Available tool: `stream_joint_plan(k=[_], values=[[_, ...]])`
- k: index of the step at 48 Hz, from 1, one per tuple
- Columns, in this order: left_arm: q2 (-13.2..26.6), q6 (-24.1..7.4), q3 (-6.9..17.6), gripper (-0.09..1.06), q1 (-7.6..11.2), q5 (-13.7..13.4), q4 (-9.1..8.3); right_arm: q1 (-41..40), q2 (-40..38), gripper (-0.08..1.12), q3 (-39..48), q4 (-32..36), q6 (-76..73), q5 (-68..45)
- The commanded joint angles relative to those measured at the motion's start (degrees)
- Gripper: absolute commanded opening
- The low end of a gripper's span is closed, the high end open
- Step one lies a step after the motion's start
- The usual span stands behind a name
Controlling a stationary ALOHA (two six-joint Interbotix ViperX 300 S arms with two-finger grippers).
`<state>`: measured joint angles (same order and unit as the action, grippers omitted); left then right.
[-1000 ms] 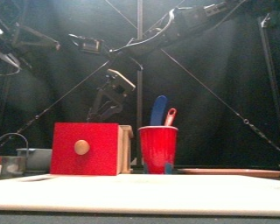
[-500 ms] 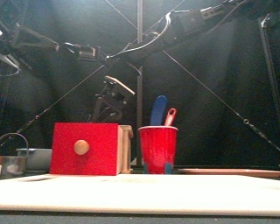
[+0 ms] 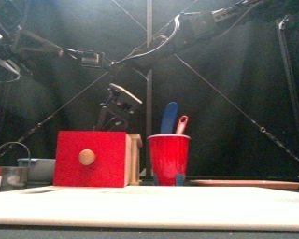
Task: Place sushi on board then cut the sushi with the knife then place the pieces on the plate
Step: Place the sushi on the board
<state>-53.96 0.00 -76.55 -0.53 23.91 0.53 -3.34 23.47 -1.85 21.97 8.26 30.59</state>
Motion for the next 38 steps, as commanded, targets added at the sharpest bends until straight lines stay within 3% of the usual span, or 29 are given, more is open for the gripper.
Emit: stream_joint_plan(k=[1,22,38], values=[[0.09,0.09,0.7,0.05,-0.09,0.53,0.18,0.26,-5.45,0.78,-1.93,0.26,-0.26,1.32],[0.09,-0.26,1.32,0.05,-1.58,0.53,0.09,4.04,-16.7,0.78,1.05,-0.18,-1.14,7.65],[0.18,-0.26,1.85,0.05,-2.2,0.53,0.18,7.29,-29.18,0.78,14.41,-0.18,-9.49,11.95]])
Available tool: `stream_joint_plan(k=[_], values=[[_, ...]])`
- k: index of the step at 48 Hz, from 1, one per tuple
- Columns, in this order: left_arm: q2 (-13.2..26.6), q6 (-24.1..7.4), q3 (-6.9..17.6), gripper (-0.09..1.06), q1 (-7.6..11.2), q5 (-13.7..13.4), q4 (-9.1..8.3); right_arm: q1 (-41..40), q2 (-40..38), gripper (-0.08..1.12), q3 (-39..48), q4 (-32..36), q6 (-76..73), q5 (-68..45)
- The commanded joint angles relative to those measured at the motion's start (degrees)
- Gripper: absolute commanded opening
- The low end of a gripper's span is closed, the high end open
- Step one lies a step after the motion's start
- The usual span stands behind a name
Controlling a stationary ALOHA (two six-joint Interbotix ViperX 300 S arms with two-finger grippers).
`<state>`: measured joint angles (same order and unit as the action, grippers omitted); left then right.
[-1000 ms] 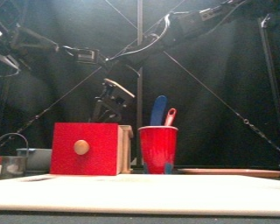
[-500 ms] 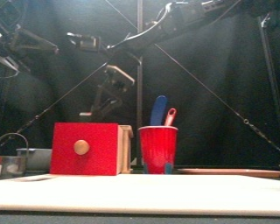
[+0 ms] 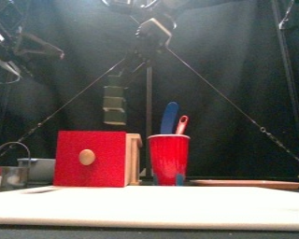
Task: Place sushi on board then cut the sushi with the knife then place the pieces on the plate
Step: Place the sushi on the board
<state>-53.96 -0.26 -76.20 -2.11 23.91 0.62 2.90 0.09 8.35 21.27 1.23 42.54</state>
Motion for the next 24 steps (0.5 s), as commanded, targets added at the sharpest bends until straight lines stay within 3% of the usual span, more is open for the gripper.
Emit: stream_joint_plan(k=[1,11,24], values=[[0.18,0.0,1.49,0.05,-0.79,0.53,0.09,1.41,-6.42,0.78,5.45,0.62,-2.99,0.0],[0.18,0.0,1.58,0.05,-0.88,0.53,0.09,4.22,-9.4,0.78,15.21,0.53,-10.02,-0.26],[0.18,0.35,1.49,0.05,-2.11,0.53,0.26,4.22,-7.12,0.78,18.9,6.42,-16.7,-5.19]])
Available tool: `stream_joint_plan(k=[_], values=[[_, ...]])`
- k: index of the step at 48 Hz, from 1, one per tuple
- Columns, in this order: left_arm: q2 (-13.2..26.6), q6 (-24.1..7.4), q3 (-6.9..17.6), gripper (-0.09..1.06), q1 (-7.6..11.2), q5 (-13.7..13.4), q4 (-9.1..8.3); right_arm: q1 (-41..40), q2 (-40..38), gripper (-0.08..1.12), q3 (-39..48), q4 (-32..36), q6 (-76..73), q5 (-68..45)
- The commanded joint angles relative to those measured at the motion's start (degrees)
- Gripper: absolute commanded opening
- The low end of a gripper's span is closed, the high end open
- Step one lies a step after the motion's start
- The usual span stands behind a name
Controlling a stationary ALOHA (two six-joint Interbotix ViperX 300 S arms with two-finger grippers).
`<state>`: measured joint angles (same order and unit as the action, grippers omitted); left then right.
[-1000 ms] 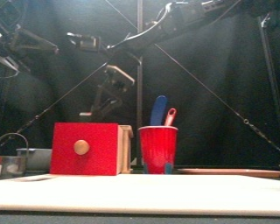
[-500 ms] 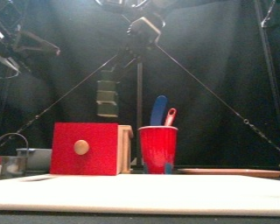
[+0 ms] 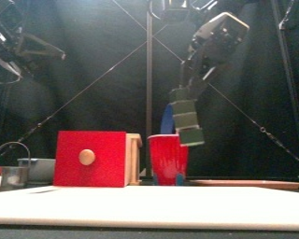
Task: Place sushi on board then cut the sushi with the knife then place the pieces on the plate
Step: Place the sushi on the board
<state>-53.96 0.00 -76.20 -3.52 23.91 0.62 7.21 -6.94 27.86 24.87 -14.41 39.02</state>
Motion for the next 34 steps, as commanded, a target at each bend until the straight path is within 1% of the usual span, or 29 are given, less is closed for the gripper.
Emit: stream_joint_plan(k=[1,10,16,20,34], values=[[0.18,0.09,1.49,0.05,-0.7,0.53,0.35,0.09,0.26,0.79,-0.62,3.52,-1.23,-1.67],[0.79,0.0,1.14,0.05,-0.88,0.53,2.72,1.76,4.31,0.79,-0.88,11.43,-1.67,-1.14],[1.05,-0.18,1.05,0.05,-0.97,0.53,4.39,3.52,7.47,0.79,-2.02,14.59,-1.85,0.79],[1.05,-0.18,1.05,0.05,-0.97,0.53,4.83,4.57,8.61,0.79,-2.9,15.03,-1.93,1.32],[1.05,-0.18,1.05,0.05,-1.14,0.53,4.83,7.38,11.25,0.79,-5.62,15.38,-4.22,2.99]])
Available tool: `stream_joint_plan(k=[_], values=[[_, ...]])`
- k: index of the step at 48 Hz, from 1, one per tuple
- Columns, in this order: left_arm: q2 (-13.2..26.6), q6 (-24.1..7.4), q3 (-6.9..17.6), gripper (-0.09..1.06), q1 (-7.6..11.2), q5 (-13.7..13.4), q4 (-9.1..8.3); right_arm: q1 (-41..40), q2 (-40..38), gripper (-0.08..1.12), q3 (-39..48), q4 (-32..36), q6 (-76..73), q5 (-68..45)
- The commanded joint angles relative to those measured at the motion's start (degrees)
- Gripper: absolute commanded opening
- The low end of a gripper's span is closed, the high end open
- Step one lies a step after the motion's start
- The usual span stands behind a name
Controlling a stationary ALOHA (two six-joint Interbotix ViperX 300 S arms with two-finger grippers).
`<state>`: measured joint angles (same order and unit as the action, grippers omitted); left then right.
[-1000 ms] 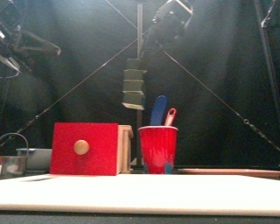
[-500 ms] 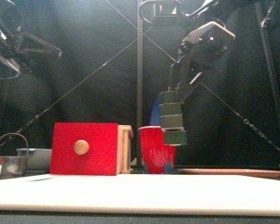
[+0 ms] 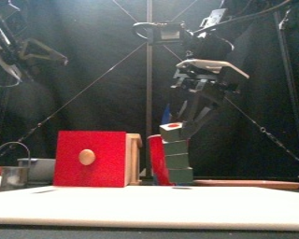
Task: Place sushi on board then cut the sushi with the knife then place the pieces on the plate
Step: Place the sushi on the board
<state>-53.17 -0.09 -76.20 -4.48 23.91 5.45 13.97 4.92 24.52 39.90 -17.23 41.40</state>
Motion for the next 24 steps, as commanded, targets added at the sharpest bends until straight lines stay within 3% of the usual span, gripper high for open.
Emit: stream_joint_plan(k=[1,24], values=[[0.26,-0.09,1.05,0.05,-0.18,0.53,0.09,0.79,-0.44,0.79,-2.55,0.35,-1.85,0.79],[0.26,0.18,0.09,0.05,-0.18,0.44,0.7,4.39,2.2,0.8,-4.83,0.7,-4.75,3.78]])
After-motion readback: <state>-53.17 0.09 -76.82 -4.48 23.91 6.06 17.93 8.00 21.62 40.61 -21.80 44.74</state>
